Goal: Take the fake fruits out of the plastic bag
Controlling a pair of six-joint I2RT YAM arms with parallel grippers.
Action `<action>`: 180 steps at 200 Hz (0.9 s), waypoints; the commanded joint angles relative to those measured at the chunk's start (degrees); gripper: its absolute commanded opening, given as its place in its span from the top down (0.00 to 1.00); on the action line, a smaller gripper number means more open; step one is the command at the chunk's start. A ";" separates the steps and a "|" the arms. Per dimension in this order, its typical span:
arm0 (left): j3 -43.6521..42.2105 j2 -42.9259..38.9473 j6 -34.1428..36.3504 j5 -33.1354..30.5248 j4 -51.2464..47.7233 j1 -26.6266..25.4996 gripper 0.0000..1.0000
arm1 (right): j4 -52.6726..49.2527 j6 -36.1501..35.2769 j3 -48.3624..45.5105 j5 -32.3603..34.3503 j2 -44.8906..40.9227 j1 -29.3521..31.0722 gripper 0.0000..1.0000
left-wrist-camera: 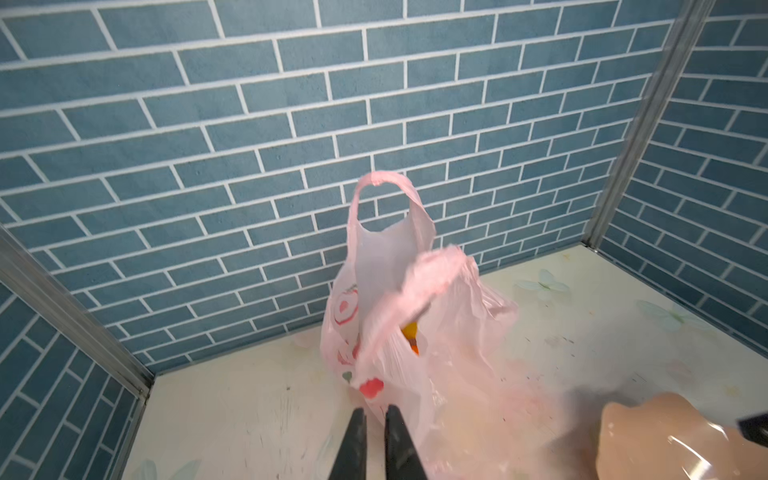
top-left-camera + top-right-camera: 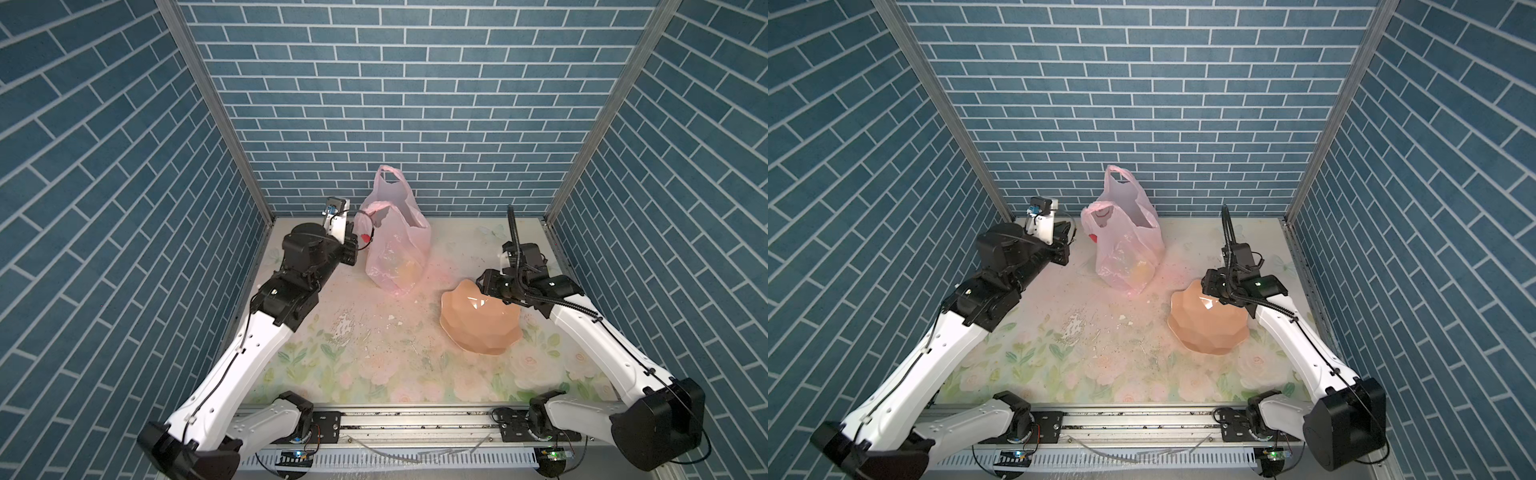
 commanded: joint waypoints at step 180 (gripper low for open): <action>9.89 16.65 -0.48 3.32 0.36 0.15 0.12 | 8.45 4.96 6.97 13.28 5.85 18.77 0.46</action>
